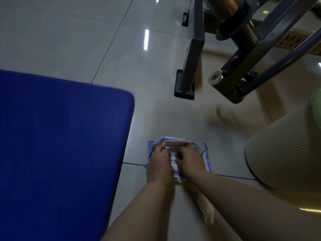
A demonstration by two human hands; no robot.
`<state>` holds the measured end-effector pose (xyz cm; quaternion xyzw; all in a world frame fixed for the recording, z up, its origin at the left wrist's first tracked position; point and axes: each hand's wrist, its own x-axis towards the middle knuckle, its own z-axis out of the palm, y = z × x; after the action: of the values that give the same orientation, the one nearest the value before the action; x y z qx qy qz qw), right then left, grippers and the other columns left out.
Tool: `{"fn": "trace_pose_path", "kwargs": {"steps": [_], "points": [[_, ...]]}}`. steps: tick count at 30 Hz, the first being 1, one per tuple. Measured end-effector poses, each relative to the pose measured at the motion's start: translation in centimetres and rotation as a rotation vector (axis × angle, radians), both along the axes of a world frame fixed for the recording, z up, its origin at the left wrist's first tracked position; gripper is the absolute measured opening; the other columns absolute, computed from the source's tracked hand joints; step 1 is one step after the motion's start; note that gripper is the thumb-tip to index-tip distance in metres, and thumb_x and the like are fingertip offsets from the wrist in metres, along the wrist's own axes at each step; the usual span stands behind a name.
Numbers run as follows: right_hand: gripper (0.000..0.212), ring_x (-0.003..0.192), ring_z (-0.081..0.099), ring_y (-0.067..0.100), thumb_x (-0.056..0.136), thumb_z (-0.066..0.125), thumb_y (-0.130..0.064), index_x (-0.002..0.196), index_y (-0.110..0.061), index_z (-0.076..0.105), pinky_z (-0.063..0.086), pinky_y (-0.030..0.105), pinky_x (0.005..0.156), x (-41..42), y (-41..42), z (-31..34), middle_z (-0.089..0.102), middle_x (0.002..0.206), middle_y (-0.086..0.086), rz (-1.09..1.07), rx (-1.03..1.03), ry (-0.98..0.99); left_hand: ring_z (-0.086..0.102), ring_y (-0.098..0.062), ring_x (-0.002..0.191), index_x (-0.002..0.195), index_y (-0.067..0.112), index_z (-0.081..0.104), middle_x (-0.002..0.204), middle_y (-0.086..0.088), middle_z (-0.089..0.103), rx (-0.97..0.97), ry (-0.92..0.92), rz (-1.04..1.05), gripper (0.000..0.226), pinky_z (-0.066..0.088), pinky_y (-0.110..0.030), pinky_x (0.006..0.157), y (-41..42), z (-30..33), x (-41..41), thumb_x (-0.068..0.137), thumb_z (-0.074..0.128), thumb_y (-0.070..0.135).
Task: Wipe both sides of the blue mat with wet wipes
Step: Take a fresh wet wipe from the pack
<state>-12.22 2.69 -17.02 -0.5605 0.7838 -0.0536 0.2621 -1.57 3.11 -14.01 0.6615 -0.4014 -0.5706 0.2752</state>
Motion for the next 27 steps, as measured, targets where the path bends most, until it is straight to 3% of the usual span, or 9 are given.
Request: {"fn": "trace_pose_path", "kwargs": {"steps": [3, 5, 8, 12, 18, 20, 23, 27], "points": [[0.012, 0.082, 0.057, 0.015, 0.094, 0.047, -0.017, 0.086, -0.018, 0.056, 0.04, 0.024, 0.068, 0.1, 0.0, -0.6, 0.058, 0.088, 0.0, -0.005, -0.014, 0.065, 0.063, 0.0, 0.061, 0.093, 0.026, 0.059, 0.077, 0.004, 0.067, 0.016, 0.01, 0.009, 0.031, 0.043, -0.014, 0.049, 0.0, 0.5, 0.2, 0.1, 0.029, 0.022], [0.014, 0.081, 0.056, 0.014, 0.097, 0.044, -0.018, 0.095, -0.016, 0.057, 0.039, 0.022, 0.066, 0.2, 0.1, -0.8, 0.059, 0.09, 0.0, 0.005, -0.03, 0.091, 0.063, -0.003, 0.065, 0.095, 0.027, 0.058, 0.081, 0.002, 0.067, 0.021, 0.014, -0.002, 0.031, 0.038, -0.011, 0.045, 0.0, 0.8, 0.3, 0.1, 0.028, 0.022], [0.017, 0.082, 0.057, 0.014, 0.099, 0.039, -0.02, 0.099, -0.015, 0.056, 0.039, 0.02, 0.066, 0.3, 0.1, -1.1, 0.06, 0.093, -0.001, 0.032, -0.05, 0.116, 0.064, -0.009, 0.073, 0.097, 0.027, 0.057, 0.087, -0.001, 0.067, 0.014, 0.014, 0.003, 0.031, 0.039, -0.013, 0.048, 0.1, 0.8, 0.3, 0.102, 0.026, 0.022], [0.02, 0.095, 0.061, 0.017, 0.099, 0.041, -0.019, 0.112, -0.016, 0.055, 0.05, 0.029, 0.083, 0.7, 0.1, -0.8, 0.06, 0.111, 0.002, 0.151, -0.068, 0.162, 0.063, -0.013, 0.082, 0.092, 0.027, 0.058, 0.088, -0.002, 0.066, 0.023, 0.042, 0.004, 0.033, 0.042, -0.025, 0.06, 0.2, 0.6, 0.4, 0.102, 0.026, 0.025], [0.027, 0.109, 0.052, 0.028, 0.093, 0.046, -0.01, 0.12, -0.009, 0.047, 0.046, 0.04, 0.085, 0.9, 0.0, 0.1, 0.047, 0.125, 0.009, 0.201, -0.006, 0.207, 0.062, -0.017, 0.081, 0.093, 0.029, 0.056, 0.084, -0.003, 0.064, 0.009, 0.016, -0.011, 0.03, 0.049, -0.034, 0.071, -0.2, 0.0, 0.2, 0.099, 0.027, 0.023], [0.026, 0.108, 0.052, 0.025, 0.092, 0.05, -0.014, 0.117, -0.011, 0.047, 0.046, 0.039, 0.086, 0.4, 0.0, -0.2, 0.047, 0.125, 0.007, 0.177, -0.01, 0.141, 0.062, -0.016, 0.081, 0.098, 0.028, 0.055, 0.086, -0.003, 0.064, -0.014, -0.025, -0.052, 0.03, 0.051, -0.036, 0.073, -0.4, 0.0, 0.2, 0.1, 0.026, 0.021], [0.008, 0.101, 0.052, 0.025, 0.094, 0.046, -0.012, 0.102, -0.009, 0.047, 0.043, 0.037, 0.081, -0.4, 0.3, 0.3, 0.05, 0.113, 0.009, 0.194, -0.049, 0.076, 0.06, -0.01, 0.077, 0.1, 0.023, 0.054, 0.086, 0.0, 0.062, -0.022, -0.061, -0.08, 0.029, 0.044, -0.026, 0.06, -0.5, 0.0, 0.3, 0.102, 0.026, 0.019], [0.006, 0.086, 0.045, 0.019, 0.096, 0.045, -0.012, 0.092, -0.015, 0.042, 0.037, 0.032, 0.072, -1.0, 0.9, 1.1, 0.051, 0.104, 0.011, 0.189, -0.146, -0.013, 0.063, -0.012, 0.086, 0.1, 0.021, 0.057, 0.099, 0.0, 0.065, -0.051, -0.125, -0.115, 0.023, 0.052, -0.032, 0.075, -0.4, -0.2, 0.2, 0.099, 0.035, 0.017]]}}
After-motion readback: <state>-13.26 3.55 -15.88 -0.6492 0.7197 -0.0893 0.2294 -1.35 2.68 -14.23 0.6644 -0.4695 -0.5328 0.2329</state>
